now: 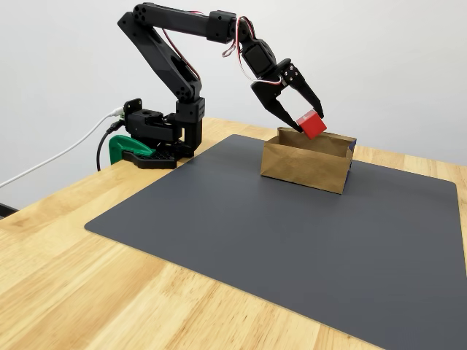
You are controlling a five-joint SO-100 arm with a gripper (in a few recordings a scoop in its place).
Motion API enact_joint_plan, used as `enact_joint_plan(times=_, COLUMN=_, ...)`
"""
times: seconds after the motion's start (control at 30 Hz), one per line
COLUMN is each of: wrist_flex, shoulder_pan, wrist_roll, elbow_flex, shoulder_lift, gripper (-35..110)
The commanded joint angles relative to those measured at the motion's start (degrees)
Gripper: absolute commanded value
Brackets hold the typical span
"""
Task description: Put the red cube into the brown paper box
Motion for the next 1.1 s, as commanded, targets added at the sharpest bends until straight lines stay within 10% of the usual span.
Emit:
enact_joint_plan(times=0.0, wrist_flex=-1.1, shoulder_pan=-1.0, wrist_roll=-1.7, elbow_flex=1.0, shoulder_lift=0.4, gripper=23)
enact_joint_plan(times=0.37, wrist_flex=0.7, shoulder_pan=8.1, wrist_roll=-2.5, elbow_flex=3.5, shoulder_lift=15.7, gripper=0)
enact_joint_plan(times=1.07, wrist_flex=20.0, shoulder_pan=20.8, wrist_roll=7.3, elbow_flex=17.4, shoulder_lift=49.2, gripper=0)
